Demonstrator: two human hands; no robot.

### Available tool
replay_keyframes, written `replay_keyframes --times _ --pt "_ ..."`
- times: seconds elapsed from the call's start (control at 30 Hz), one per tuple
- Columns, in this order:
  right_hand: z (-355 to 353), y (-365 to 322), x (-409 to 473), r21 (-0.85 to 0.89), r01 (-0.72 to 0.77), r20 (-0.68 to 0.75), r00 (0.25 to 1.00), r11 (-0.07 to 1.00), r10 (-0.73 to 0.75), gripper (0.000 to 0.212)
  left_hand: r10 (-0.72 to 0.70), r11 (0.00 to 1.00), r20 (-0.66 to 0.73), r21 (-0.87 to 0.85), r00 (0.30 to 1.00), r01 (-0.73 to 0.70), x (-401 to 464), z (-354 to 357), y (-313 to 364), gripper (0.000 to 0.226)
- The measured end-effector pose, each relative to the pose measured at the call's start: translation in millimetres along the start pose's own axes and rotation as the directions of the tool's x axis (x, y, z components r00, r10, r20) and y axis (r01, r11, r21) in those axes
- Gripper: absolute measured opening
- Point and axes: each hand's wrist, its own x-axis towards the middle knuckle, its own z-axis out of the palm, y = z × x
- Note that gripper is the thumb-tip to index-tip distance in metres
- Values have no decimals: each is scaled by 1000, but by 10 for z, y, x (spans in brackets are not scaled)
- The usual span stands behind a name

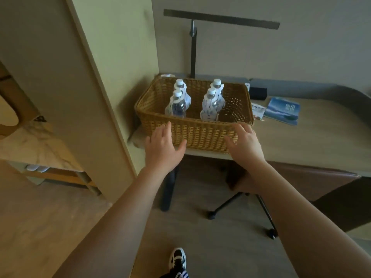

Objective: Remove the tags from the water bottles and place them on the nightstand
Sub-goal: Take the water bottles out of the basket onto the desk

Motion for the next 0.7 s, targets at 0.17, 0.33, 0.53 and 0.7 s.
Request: replay_keyframes --times 0.17,0.33,0.53,0.7 --pt "249 -62 1188 16 -82 -20 996 997 82 53 -3 999 -13 -33 1000 2 1225 157 -204 75" --pt "556 45 1770 46 -160 16 987 986 160 64 -41 987 35 -152 999 46 1919 383 -298 77" --pt "825 85 2182 104 -259 96 964 960 250 95 -73 968 134 -229 988 102 2239 619 -386 87" --pt "1018 107 2364 116 -258 135 961 959 242 91 -102 952 207 -264 973 156 2365 717 -406 82"
